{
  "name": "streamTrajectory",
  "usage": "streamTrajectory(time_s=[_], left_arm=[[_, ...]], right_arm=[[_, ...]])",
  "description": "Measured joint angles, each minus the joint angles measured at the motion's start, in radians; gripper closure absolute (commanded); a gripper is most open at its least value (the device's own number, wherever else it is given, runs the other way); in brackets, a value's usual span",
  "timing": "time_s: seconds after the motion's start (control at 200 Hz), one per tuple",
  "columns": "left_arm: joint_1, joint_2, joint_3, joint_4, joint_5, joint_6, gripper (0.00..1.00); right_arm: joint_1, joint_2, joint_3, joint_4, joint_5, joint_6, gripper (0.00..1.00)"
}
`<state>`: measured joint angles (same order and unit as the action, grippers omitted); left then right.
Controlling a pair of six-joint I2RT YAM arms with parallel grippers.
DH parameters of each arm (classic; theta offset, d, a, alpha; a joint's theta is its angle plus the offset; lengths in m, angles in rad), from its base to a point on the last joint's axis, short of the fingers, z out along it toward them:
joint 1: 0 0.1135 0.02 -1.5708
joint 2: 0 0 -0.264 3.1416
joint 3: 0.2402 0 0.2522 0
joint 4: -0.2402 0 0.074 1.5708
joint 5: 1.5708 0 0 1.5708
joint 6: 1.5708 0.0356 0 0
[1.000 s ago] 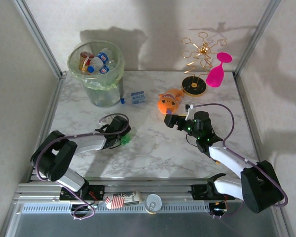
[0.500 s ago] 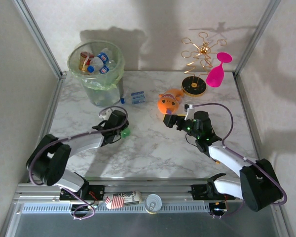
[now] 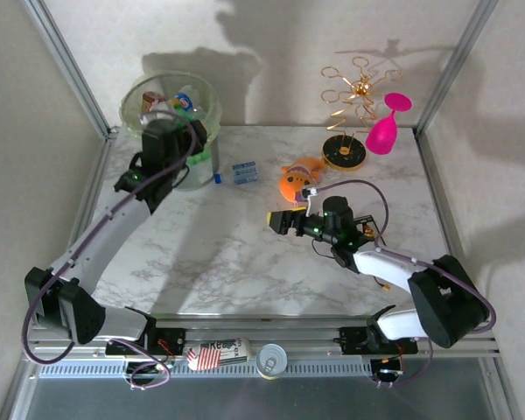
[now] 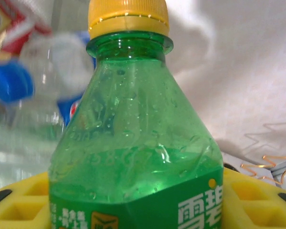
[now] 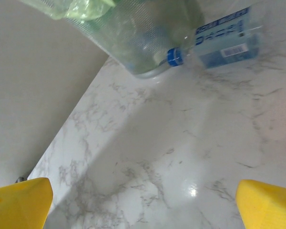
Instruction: Put the plastic bottles in the bin
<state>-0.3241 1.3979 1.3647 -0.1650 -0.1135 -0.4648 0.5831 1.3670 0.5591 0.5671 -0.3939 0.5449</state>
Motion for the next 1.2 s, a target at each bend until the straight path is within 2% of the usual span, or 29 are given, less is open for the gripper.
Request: streamTrajectory(time_s=[0.255, 0.466, 0.551, 0.681, 0.866, 0.916, 0.971, 1.102, 1.202], left_arm=[[0.122, 0.130, 0.304, -0.117, 0.064, 0.156, 0.56], [0.291, 0.247, 0.413, -0.120, 0.077, 0.192, 0.56], [0.344, 0.320, 0.455, -0.124, 0.088, 0.198, 0.52], [0.380, 0.432, 0.534, -0.156, 0.115, 0.233, 0.53], [0.383, 0.528, 0.592, -0.231, 0.150, 0.308, 0.52], [0.383, 0.539, 0.592, -0.252, 0.162, 0.325, 0.47], [0.383, 0.549, 0.593, -0.259, 0.174, 0.340, 0.38], [0.383, 0.551, 0.614, -0.257, 0.197, 0.353, 0.01], [0.382, 0.542, 0.616, -0.262, 0.201, 0.348, 0.00]], right_arm=[[0.048, 0.034, 0.045, 0.009, -0.020, -0.002, 0.01], [0.066, 0.037, 0.060, 0.012, -0.020, -0.003, 0.01], [0.069, 0.038, 0.068, 0.010, -0.019, -0.003, 0.01], [0.075, 0.038, 0.077, -0.002, -0.019, -0.003, 0.01], [0.078, 0.039, 0.079, -0.011, -0.014, -0.003, 0.01], [0.079, 0.041, 0.081, -0.014, -0.011, -0.003, 0.01], [0.080, 0.046, 0.084, -0.016, -0.006, -0.003, 0.01], [0.083, 0.062, 0.097, -0.026, -0.002, -0.003, 0.01], [0.084, 0.070, 0.105, -0.034, 0.001, -0.003, 0.01]])
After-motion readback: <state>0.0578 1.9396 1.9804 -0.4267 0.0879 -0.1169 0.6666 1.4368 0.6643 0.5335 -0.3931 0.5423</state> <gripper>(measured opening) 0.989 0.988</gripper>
